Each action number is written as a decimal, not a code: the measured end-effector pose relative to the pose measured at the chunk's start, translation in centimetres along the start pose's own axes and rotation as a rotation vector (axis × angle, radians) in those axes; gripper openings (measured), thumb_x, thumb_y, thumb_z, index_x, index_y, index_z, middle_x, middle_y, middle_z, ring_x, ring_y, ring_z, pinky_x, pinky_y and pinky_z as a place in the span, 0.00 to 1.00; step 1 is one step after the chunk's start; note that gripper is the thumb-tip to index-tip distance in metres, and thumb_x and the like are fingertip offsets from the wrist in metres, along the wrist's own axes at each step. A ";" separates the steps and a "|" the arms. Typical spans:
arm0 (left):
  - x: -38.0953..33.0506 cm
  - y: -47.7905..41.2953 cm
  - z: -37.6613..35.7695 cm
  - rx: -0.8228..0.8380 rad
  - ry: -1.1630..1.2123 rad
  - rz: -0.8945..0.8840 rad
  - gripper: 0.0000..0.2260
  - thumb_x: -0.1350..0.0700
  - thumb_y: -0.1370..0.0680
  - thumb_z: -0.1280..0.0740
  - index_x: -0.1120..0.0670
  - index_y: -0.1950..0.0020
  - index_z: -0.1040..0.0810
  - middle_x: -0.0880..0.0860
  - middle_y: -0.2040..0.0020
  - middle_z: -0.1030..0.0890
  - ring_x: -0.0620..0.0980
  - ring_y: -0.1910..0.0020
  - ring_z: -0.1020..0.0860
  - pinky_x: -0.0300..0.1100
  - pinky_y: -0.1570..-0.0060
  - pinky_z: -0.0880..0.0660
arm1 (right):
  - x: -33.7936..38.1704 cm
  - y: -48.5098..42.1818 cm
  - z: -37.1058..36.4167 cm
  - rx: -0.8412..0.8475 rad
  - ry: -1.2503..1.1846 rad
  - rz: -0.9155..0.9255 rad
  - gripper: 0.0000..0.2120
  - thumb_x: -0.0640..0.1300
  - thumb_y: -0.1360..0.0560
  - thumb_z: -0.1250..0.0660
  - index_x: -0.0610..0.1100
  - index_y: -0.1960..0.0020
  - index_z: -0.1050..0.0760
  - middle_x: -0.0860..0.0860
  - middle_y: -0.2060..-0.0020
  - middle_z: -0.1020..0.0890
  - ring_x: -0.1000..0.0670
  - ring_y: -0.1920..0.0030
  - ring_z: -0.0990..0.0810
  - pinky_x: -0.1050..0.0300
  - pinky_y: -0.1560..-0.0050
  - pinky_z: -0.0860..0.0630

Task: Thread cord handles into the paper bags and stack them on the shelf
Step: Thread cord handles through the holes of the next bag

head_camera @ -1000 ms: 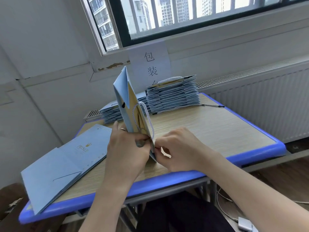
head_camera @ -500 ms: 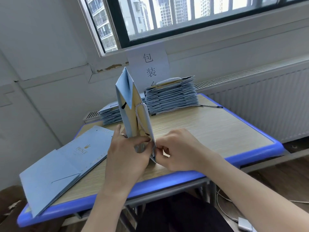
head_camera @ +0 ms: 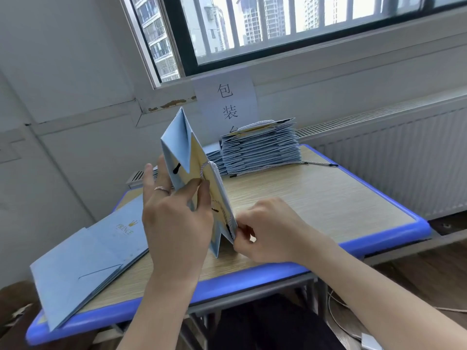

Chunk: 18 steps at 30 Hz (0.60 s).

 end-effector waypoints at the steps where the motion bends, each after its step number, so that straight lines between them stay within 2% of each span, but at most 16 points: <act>1: 0.0 -0.2 -0.1 0.002 0.013 -0.003 0.06 0.58 0.25 0.30 0.57 0.55 0.13 0.61 0.41 0.21 0.72 0.41 0.24 0.62 0.48 0.23 | -0.1 -0.1 -0.2 0.015 0.000 -0.012 0.13 0.48 0.32 0.40 0.46 0.73 0.36 0.53 0.81 0.34 0.53 0.79 0.37 0.60 0.75 0.40; 4: -0.4 -0.3 -0.9 0.037 0.018 -0.035 0.05 0.59 0.26 0.30 0.56 0.58 0.13 0.58 0.42 0.21 0.72 0.41 0.24 0.63 0.49 0.23 | -0.4 -0.1 -0.6 0.055 0.016 -0.044 0.15 0.49 0.31 0.41 0.44 0.74 0.34 0.52 0.81 0.34 0.52 0.79 0.37 0.59 0.75 0.38; 7: -0.5 0.3 -1.5 0.084 0.078 -0.050 0.07 0.57 0.25 0.31 0.55 0.58 0.13 0.56 0.39 0.20 0.69 0.37 0.24 0.61 0.49 0.23 | -0.4 0.0 -0.6 0.048 0.094 -0.066 0.18 0.52 0.31 0.45 0.43 0.74 0.33 0.52 0.81 0.36 0.52 0.79 0.37 0.61 0.73 0.44; 10: -0.2 0.3 -1.4 0.071 0.092 -0.032 0.07 0.58 0.26 0.31 0.54 0.58 0.13 0.56 0.41 0.19 0.68 0.37 0.24 0.61 0.49 0.23 | -0.4 -0.2 -0.6 0.025 0.189 -0.084 0.25 0.58 0.26 0.49 0.42 0.73 0.31 0.52 0.81 0.35 0.51 0.78 0.36 0.61 0.72 0.48; 13: -0.3 0.3 -1.2 0.045 0.064 -0.037 0.05 0.61 0.27 0.29 0.55 0.59 0.13 0.57 0.42 0.19 0.70 0.39 0.24 0.63 0.48 0.23 | 0.0 -0.4 -0.6 0.022 0.184 -0.051 0.25 0.55 0.21 0.48 0.45 0.74 0.36 0.55 0.81 0.41 0.55 0.80 0.42 0.61 0.74 0.51; 15: -0.4 0.6 -1.4 0.045 0.048 -0.034 0.05 0.62 0.28 0.29 0.56 0.60 0.14 0.59 0.47 0.19 0.72 0.42 0.24 0.64 0.49 0.23 | 0.1 -0.5 -0.9 0.054 0.164 -0.035 0.24 0.54 0.21 0.51 0.47 0.73 0.36 0.56 0.80 0.41 0.55 0.80 0.42 0.60 0.74 0.49; 18: -0.2 0.6 -1.5 0.065 0.043 -0.017 0.05 0.64 0.28 0.28 0.57 0.61 0.14 0.59 0.52 0.19 0.73 0.43 0.23 0.64 0.50 0.23 | 0.0 -0.5 -1.2 0.079 0.152 -0.036 0.26 0.55 0.22 0.55 0.46 0.72 0.32 0.55 0.79 0.38 0.50 0.78 0.35 0.58 0.73 0.43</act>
Point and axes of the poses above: each hand's wrist, its own y-axis away from the middle knuckle, its own z-axis out of the back of the hand, x = y × z, the point moved 8 cm from there along -y, towards the middle knuckle
